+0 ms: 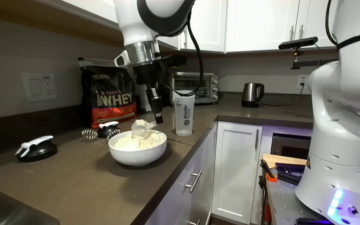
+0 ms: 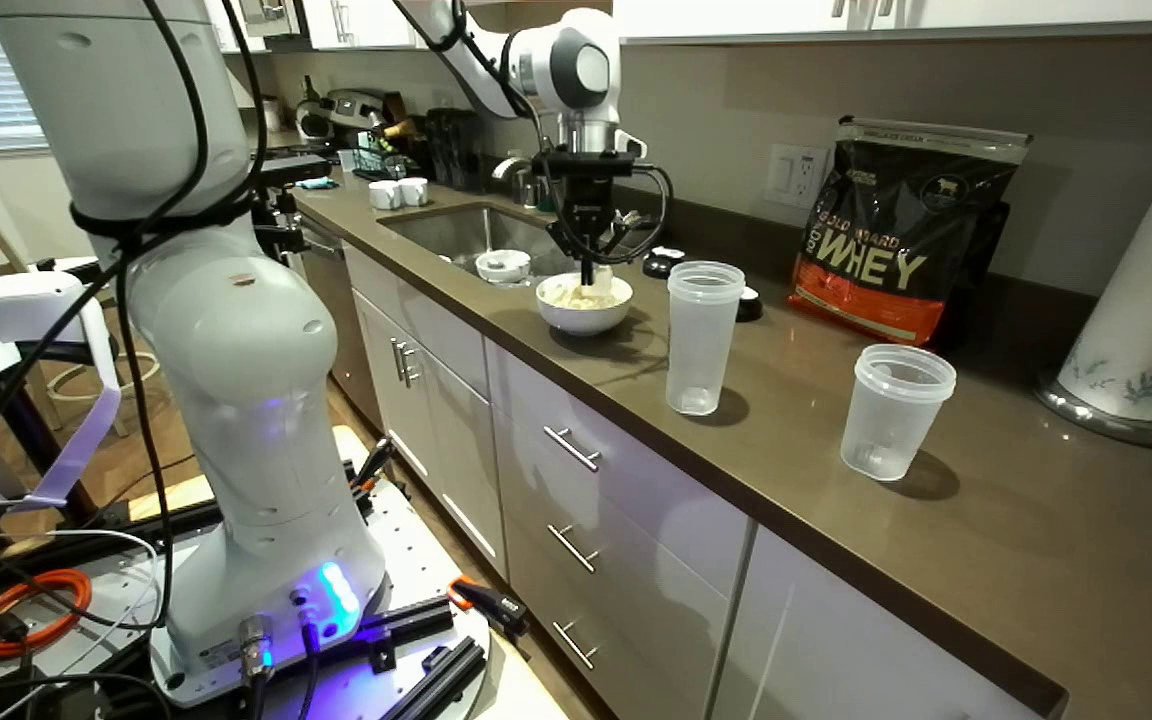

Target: Take one scoop of the contents in the white bowl and put into the clear cup at the left

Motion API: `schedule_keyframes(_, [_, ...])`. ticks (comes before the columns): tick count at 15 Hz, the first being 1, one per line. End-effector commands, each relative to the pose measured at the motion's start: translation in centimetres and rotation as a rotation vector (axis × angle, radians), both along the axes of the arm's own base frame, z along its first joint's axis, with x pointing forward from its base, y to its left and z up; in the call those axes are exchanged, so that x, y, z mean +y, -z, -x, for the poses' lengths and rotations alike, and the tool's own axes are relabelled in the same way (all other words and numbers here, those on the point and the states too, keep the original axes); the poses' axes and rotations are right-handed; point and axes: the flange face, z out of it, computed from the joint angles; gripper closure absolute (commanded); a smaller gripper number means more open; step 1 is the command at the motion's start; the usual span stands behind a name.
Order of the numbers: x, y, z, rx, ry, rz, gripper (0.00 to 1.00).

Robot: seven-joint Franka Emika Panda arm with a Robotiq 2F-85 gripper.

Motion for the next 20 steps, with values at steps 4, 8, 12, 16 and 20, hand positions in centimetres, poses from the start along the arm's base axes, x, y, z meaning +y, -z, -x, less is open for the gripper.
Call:
schedule_keyframes(4, [0.5, -1.0, 1.5, -0.028, -0.014, 0.051, 0.99])
schedule_keyframes(8, [1.0, -0.9, 2.3, -0.065, -0.036, 0.107, 0.99])
schedule_keyframes(12, [1.8, -1.1, 3.0, -0.111, -0.038, 0.14, 0.99])
schedule_keyframes(16, [2.4, -1.1, 2.9, -0.18, -0.014, 0.143, 0.99])
schedule_keyframes(20, [2.5, -0.9, 2.8, -0.225, -0.011, 0.184, 0.99])
